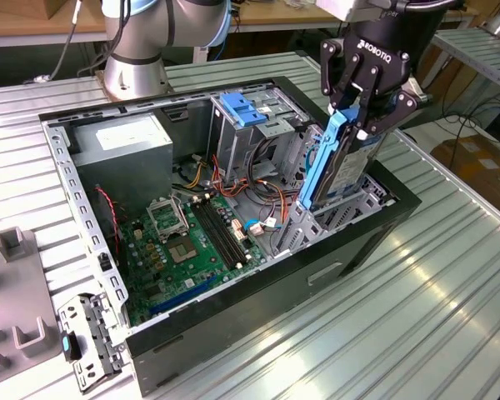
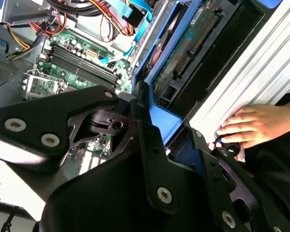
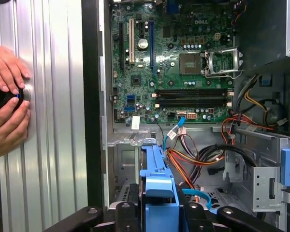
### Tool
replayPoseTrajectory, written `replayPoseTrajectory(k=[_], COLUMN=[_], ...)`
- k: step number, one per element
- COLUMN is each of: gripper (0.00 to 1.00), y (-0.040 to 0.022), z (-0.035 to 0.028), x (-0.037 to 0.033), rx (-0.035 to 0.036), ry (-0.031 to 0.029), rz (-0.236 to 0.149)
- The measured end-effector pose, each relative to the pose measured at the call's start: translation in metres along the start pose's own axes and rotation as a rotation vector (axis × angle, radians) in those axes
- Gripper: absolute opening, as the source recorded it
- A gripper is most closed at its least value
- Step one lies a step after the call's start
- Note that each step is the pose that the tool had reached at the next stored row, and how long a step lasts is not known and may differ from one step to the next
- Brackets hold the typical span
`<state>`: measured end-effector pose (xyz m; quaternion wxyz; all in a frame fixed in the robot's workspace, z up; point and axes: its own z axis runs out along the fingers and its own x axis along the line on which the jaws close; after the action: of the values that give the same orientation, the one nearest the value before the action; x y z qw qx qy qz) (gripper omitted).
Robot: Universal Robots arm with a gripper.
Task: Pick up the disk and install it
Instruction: 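Insert the disk into the insertion slot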
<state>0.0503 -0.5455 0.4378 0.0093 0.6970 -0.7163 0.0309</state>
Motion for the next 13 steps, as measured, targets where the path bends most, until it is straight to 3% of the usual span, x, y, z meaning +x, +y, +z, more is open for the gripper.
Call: replayPoseTrajectory(k=[4,8,13], gripper=[0.37,0.37,0.37], y=[-0.0001,-0.0008,-0.0018], z=[0.0080,0.0206,0.0301], x=[-0.0004,-0.0012,-0.0016], rx=[-0.0046,-0.0100,-0.0119], ry=[-0.0002,0.0001,0.0000], rz=[0.000,0.000,0.000])
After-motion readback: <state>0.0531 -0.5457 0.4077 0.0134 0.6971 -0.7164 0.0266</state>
